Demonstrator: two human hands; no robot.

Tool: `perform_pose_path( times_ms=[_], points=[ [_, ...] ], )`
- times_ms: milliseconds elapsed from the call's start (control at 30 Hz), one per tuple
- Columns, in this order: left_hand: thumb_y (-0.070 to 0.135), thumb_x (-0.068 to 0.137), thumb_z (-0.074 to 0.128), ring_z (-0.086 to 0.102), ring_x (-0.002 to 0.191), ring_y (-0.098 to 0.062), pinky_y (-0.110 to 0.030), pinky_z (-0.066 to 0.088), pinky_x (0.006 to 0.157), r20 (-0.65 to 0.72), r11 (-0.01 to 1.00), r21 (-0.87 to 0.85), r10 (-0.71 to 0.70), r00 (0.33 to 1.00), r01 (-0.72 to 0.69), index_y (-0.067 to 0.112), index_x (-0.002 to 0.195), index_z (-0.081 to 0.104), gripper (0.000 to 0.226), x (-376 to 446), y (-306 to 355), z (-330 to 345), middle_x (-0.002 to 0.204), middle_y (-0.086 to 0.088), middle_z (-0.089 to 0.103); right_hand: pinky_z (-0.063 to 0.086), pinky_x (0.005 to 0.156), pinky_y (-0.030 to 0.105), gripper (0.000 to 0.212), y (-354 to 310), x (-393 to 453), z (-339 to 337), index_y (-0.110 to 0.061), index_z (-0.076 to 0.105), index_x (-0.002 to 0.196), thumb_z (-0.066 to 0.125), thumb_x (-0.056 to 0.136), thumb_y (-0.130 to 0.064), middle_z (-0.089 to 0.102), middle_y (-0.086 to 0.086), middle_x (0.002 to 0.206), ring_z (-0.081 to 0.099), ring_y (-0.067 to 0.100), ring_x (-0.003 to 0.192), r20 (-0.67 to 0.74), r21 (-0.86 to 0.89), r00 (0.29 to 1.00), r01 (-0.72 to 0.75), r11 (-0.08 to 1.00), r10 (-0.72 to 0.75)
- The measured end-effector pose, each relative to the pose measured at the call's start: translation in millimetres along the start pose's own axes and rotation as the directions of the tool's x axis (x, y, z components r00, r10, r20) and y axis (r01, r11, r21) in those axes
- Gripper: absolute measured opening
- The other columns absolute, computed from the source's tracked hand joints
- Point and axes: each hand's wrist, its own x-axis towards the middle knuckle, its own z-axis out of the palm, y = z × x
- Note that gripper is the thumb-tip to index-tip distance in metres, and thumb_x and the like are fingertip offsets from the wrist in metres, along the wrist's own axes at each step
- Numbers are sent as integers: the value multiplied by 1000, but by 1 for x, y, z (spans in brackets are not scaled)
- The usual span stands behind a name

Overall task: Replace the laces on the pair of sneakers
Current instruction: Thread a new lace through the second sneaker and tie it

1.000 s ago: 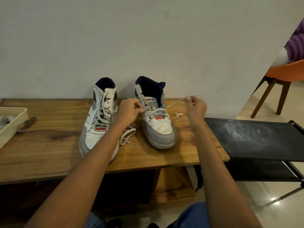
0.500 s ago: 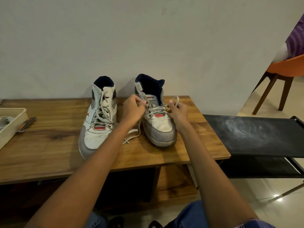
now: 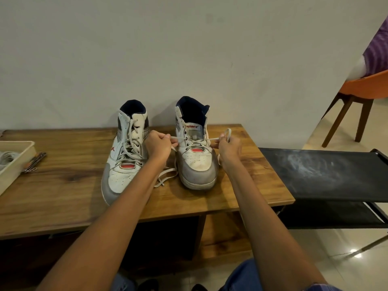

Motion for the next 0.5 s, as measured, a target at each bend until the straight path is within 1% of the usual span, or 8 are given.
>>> perform_pose_path(
  times_ms=[100, 167, 200, 267, 300, 333, 433, 500],
  points=[
    [3, 94, 49, 67, 80, -21, -23, 55, 68, 42, 999, 31, -33, 999, 32, 10, 76, 49, 20, 1, 1, -3, 100, -20, 67, 49, 71, 33, 23, 0, 2, -1, -15, 56, 81, 47, 99, -26, 65, 4, 81, 63, 17, 81, 40, 2, 999, -23, 1000, 23],
    [9, 93, 54, 62, 85, -16, -20, 48, 68, 60, 965, 258, 40, 997, -55, 11, 84, 57, 9, 2, 3, -6, 103, -11, 67, 46, 69, 31, 19, -1, 5, -11, -13, 56, 89, 48, 98, -28, 61, 4, 88, 58, 17, 82, 123, -106, 992, 29, 994, -15],
    [12, 92, 56, 58, 87, -13, -20, 42, 67, 74, 915, 386, 92, 993, -114, 12, 94, 59, 4, 2, 6, -9, 105, -5, 65, 48, 73, 33, 19, -2, 7, -18, -12, 56, 101, 52, 96, -30, 60, 5, 97, 56, 19, 90, 160, -217, 986, 75, 973, -40],
    [12, 89, 59, 51, 88, -9, -19, 36, 66, 123, 826, 508, 212, 970, -245, 15, 110, 56, 22, 4, 7, -10, 107, 3, 58, 45, 91, 39, 55, -8, 13, -38, -5, 39, 132, 61, 90, -35, 48, 13, 128, 49, 29, 116, 146, -477, 989, 99, 874, -33],
    [11, 88, 59, 51, 89, -8, -17, 36, 67, 147, 803, 506, 278, 949, -314, 15, 112, 56, 25, 5, 9, -9, 108, 5, 57, 41, 98, 40, 67, -12, 15, -47, -2, 30, 139, 63, 89, -32, 38, 18, 138, 41, 34, 125, 94, -554, 995, 68, 830, -18],
    [9, 88, 59, 51, 89, -7, -14, 36, 66, 156, 787, 488, 348, 925, -378, 14, 111, 57, 24, 5, 12, -7, 109, 4, 59, 37, 101, 40, 68, -18, 14, -54, 0, 25, 140, 62, 89, -26, 30, 22, 142, 33, 37, 130, 47, -591, 999, 42, 806, -17],
    [8, 89, 57, 55, 81, -7, -12, 41, 66, 169, 770, 446, 429, 887, -457, 12, 101, 62, 14, 1, 18, 2, 102, -2, 65, 34, 103, 41, 56, -30, 10, -61, 0, 25, 138, 50, 88, -6, 24, 24, 142, 25, 38, 130, -24, -566, 1000, -9, 824, -5],
    [8, 89, 58, 56, 80, -7, -16, 44, 69, 194, 780, 414, 428, 883, -469, 11, 99, 64, 12, -3, 17, 6, 98, -3, 67, 38, 100, 41, 53, -35, 5, -54, -4, 31, 134, 45, 84, 4, 31, 20, 138, 32, 35, 126, -3, -434, 995, 86, 897, -98]
  ],
)
